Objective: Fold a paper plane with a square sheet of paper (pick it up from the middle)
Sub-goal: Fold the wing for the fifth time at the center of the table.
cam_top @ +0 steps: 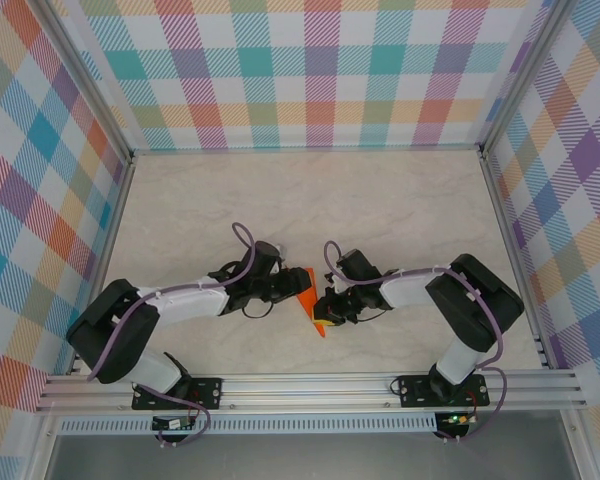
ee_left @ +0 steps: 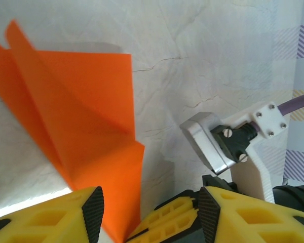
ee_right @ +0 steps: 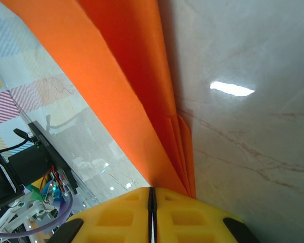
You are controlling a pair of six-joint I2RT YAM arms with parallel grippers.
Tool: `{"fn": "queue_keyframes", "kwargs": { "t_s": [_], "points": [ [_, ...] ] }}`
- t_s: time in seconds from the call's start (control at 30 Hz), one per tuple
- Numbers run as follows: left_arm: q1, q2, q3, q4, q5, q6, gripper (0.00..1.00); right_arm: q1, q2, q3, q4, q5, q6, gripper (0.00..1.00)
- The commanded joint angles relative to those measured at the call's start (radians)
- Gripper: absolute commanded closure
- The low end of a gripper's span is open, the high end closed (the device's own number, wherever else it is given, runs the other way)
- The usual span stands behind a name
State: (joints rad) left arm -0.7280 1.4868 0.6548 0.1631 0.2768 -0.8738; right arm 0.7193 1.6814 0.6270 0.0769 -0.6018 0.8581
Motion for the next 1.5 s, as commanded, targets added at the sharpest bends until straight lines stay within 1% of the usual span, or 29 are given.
{"fn": "queue_keyframes", "kwargs": {
  "t_s": [0.0,0.23,0.4,0.63,1.0,1.47],
  "points": [
    [0.004,0.037,0.033,0.068,0.033,0.014,0.46,0.014,0.089,-0.029,-0.077,0.092,-0.015,0.89],
    [0.004,0.100,0.047,0.085,0.023,0.027,0.46,0.014,0.096,-0.035,-0.069,0.097,0.005,0.89],
    [0.013,0.171,0.063,0.083,-0.005,0.044,0.47,0.013,0.100,-0.038,-0.066,0.092,0.013,0.90],
    [0.063,0.242,0.074,0.076,0.000,0.052,0.47,0.014,0.092,-0.045,-0.081,0.093,0.007,0.92],
    [0.145,0.259,0.117,0.023,0.055,0.116,0.47,0.014,0.094,-0.029,-0.143,0.104,-0.027,0.94],
    [0.298,0.330,0.222,-0.029,0.148,0.180,0.47,0.014,0.093,-0.020,-0.149,0.097,-0.036,0.94]
  ]
}}
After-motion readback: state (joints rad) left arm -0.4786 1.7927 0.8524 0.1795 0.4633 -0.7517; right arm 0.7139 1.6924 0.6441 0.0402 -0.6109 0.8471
